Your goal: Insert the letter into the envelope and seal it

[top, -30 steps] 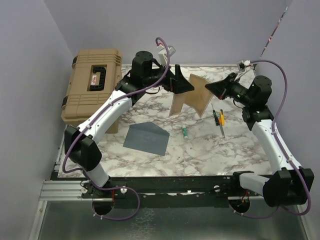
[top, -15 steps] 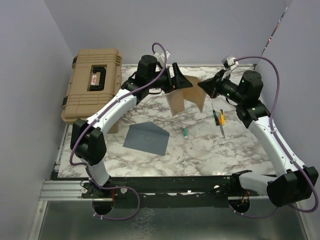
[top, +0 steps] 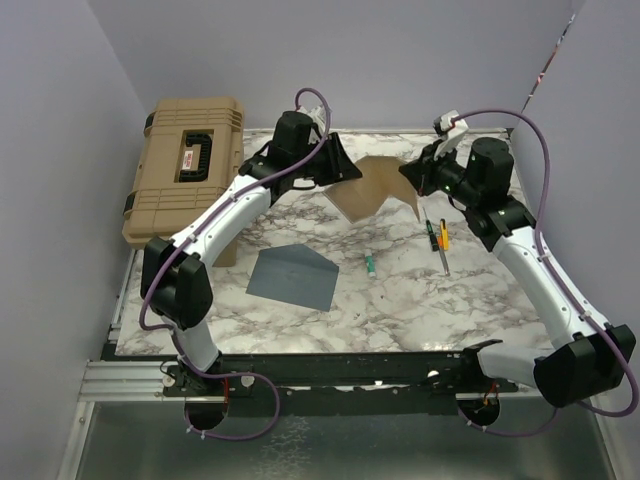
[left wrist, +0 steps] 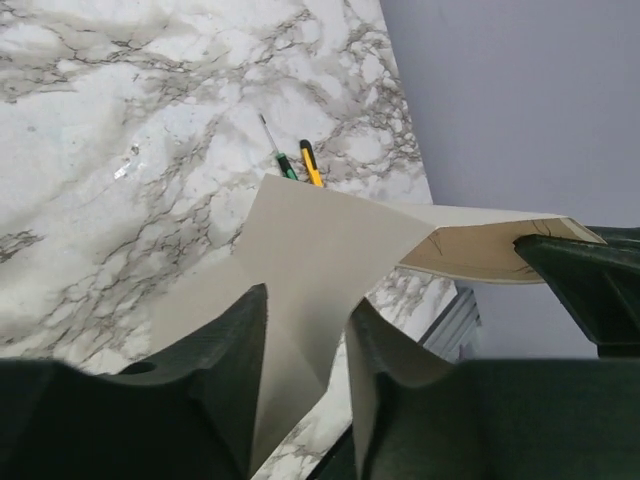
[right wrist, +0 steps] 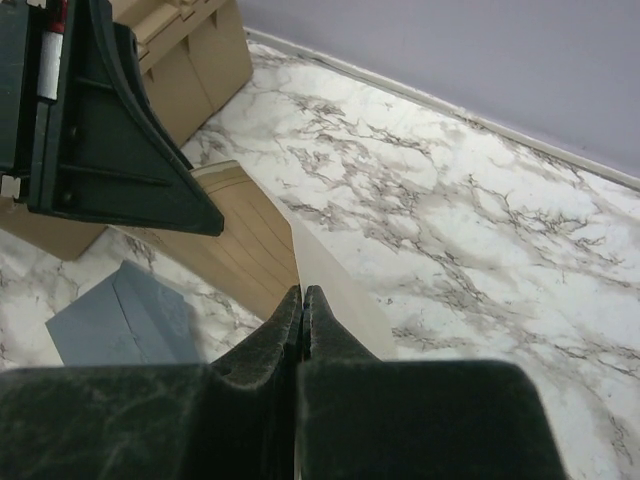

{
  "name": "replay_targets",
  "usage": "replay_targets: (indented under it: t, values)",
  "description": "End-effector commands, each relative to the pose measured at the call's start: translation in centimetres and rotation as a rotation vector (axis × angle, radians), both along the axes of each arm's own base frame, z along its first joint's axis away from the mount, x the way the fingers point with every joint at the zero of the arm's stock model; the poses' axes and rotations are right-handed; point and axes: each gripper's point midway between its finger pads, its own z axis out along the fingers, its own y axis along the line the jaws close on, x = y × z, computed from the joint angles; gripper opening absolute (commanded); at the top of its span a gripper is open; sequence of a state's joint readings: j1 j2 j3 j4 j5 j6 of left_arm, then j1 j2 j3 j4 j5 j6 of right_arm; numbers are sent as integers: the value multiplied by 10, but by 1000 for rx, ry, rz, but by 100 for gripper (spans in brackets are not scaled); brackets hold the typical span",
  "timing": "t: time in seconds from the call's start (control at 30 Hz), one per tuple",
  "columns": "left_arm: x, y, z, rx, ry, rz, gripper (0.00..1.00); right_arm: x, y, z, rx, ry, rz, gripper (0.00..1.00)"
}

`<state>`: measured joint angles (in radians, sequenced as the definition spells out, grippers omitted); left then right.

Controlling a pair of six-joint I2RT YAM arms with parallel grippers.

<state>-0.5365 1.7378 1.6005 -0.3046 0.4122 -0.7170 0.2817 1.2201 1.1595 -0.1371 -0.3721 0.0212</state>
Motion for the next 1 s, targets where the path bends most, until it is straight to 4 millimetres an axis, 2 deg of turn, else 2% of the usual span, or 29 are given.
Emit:
replay_targets:
  t: [0.0, 0.17, 0.3, 0.37, 0.47, 0.57, 0.67, 0.83, 0.97]
  values:
    - [11, 4, -10, 82, -37, -8, 32, 0, 4, -5, -69, 3, 9, 1]
    - [4, -7, -10, 81, -78, -124, 31, -4, 18, -12, -88, 34, 57, 1]
    - [1, -5, -14, 118, -118, -165, 27, -1, 19, -14, -88, 52, 37, 1]
    - [1, -2, -17, 138, -121, -163, 22, -2, 20, -12, -77, 58, 37, 1]
    - [3, -2, -22, 145, -111, -155, 0, -8, 27, -12, -56, 74, 68, 1]
    - [7, -3, -19, 141, -114, -141, 0, -19, 41, -15, -9, 116, 127, 0]
    - [10, -7, -5, 116, -147, -149, 0, -36, 57, -14, 54, 160, 233, 2]
    - [5, -18, 27, 36, -220, -210, 0, -62, 78, -9, 150, 229, 403, 25]
    - [-3, -22, 45, -15, -260, -285, 0, -72, 82, -2, 175, 259, 448, 47]
